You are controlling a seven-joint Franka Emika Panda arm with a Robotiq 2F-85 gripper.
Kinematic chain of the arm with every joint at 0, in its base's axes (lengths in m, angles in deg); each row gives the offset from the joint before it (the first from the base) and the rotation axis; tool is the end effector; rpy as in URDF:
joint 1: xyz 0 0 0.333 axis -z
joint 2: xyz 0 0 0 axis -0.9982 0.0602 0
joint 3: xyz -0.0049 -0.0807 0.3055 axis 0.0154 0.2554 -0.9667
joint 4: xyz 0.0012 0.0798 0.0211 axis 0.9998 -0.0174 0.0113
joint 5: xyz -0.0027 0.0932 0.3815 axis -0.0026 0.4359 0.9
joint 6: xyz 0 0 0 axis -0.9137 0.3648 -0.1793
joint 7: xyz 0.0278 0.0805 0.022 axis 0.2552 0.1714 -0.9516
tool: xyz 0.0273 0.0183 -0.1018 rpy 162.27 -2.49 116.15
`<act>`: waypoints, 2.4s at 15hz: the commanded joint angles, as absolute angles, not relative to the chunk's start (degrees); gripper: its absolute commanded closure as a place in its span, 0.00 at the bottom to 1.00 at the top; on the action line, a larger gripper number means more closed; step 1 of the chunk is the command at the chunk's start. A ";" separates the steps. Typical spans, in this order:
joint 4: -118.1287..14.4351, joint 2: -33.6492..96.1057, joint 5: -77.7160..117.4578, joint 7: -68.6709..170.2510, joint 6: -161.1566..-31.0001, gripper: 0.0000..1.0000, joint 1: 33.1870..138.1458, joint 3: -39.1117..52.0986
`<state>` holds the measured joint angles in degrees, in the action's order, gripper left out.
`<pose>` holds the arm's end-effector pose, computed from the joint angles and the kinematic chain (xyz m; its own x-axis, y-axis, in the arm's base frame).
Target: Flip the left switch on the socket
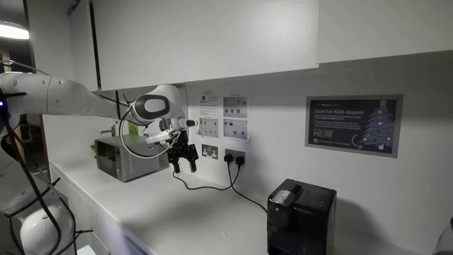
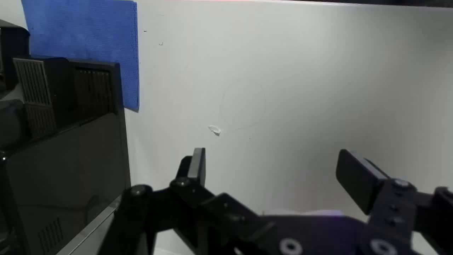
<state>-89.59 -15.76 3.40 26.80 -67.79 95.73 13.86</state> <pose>0.3672 -0.1783 0.5651 0.9965 0.0820 0.0182 0.0749 -0.9650 0.2514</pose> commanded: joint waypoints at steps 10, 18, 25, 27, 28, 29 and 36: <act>-89.40 -15.75 3.27 26.93 -67.53 0.00 95.33 14.15; -90.13 -16.16 3.46 27.30 -68.58 0.00 95.26 14.22; -90.36 -12.56 9.23 34.26 -73.96 0.00 94.02 13.69; -89.54 -10.10 10.92 36.00 -76.15 0.00 93.70 13.34; -89.21 -8.92 11.68 36.89 -77.42 0.00 93.54 13.19; -88.74 -7.58 12.62 37.59 -78.56 0.00 93.39 13.04; -85.00 1.83 18.44 38.36 -89.32 0.00 92.52 11.98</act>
